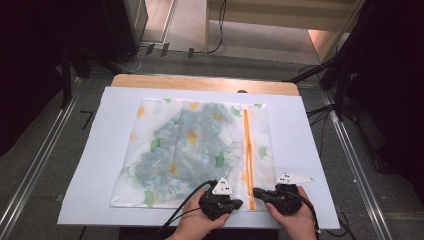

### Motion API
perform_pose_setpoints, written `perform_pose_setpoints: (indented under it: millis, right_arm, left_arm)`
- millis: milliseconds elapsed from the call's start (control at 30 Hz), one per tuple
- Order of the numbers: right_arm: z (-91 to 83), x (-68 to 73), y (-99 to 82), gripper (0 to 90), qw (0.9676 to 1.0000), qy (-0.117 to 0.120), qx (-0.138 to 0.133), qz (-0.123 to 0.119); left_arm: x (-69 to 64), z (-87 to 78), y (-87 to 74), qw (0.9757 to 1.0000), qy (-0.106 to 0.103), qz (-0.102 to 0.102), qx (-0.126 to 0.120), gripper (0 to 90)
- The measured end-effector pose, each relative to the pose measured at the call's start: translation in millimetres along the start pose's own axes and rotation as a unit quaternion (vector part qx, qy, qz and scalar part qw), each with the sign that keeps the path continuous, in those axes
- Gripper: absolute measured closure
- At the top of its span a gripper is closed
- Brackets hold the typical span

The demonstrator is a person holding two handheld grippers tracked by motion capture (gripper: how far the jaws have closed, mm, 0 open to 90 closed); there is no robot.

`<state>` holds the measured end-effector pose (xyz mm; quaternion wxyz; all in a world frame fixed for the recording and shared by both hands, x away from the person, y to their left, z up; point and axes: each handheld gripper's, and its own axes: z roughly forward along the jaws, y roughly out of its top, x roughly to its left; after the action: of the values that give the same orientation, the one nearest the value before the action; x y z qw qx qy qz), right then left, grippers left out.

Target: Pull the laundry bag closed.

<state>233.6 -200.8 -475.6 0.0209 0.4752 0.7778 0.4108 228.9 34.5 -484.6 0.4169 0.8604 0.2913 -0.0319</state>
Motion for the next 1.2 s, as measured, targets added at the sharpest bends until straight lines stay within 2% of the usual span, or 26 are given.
perform_pose_setpoints:
  millis: [100,200,367,467,500,567,600,633,733,867,1033,1067,1167,1200]
  right_arm:
    - [-1.5,0.1,0.2,82.3,0.9997,0.019,-0.003,0.013]
    - [2.7,7.3,1.5,77.9,0.9997,0.022,0.002,-0.010]
    - [11.9,20.4,0.3,70.8,0.9973,-0.007,0.023,-0.069]
    - [14.5,29.9,-1.3,78.2,0.9917,-0.044,0.028,-0.118]
    - [14.7,32.5,-1.3,82.0,0.9900,-0.055,0.030,-0.126]
    - [13.6,34.0,0.1,90.0,0.9898,-0.060,0.031,-0.126]
    - [12.1,33.1,0.7,90.0,0.9913,-0.056,0.028,-0.116]
    - [10.0,29.8,1.5,90.0,0.9933,-0.046,0.023,-0.104]
    - [6.0,22.6,1.5,90.0,0.9967,-0.018,0.016,-0.077]
    - [1.6,17.1,1.6,90.0,0.9985,0.007,0.009,-0.054]
    - [4.7,15.7,0.2,90.0,0.9981,0.017,0.019,-0.056]
    - [6.5,15.2,-0.2,90.0,0.9978,0.016,0.030,-0.056]
    - [9.9,16.3,0.5,90.0,0.9977,0.010,0.033,-0.059]
    - [11.0,17.5,1.0,90.0,0.9971,0.005,0.035,-0.068]
  left_arm:
    - [0.1,0.0,0.1,1.0000,0.000,0.001,0.001,90.0]
    - [-0.1,0.0,0.2,1.0000,-0.001,0.001,0.002,90.0]
    - [-0.1,0.0,0.1,1.0000,0.000,0.002,0.001,90.0]
    - [0.0,0.1,0.1,1.0000,0.000,0.003,0.001,90.0]
    - [-0.1,0.1,0.0,1.0000,0.000,0.003,0.001,90.0]
    - [-0.3,0.1,0.0,1.0000,0.000,0.003,0.000,90.0]
    - [-0.5,0.2,-0.1,1.0000,0.001,0.003,-0.001,90.0]
    - [-0.7,0.3,-0.2,1.0000,0.001,0.003,-0.001,90.0]
    - [-0.5,0.1,0.0,1.0000,0.001,0.002,0.000,90.0]
    - [-0.2,0.2,0.2,1.0000,-0.001,0.002,0.001,90.0]
    - [-0.9,0.6,0.1,1.0000,0.000,0.003,0.000,90.0]
    - [-0.8,0.8,0.1,1.0000,-0.001,0.002,-0.001,90.0]
    - [-0.6,0.7,0.1,1.0000,-0.002,0.002,-0.001,90.0]
    - [-0.7,0.8,0.0,1.0000,-0.001,0.001,-0.001,90.0]
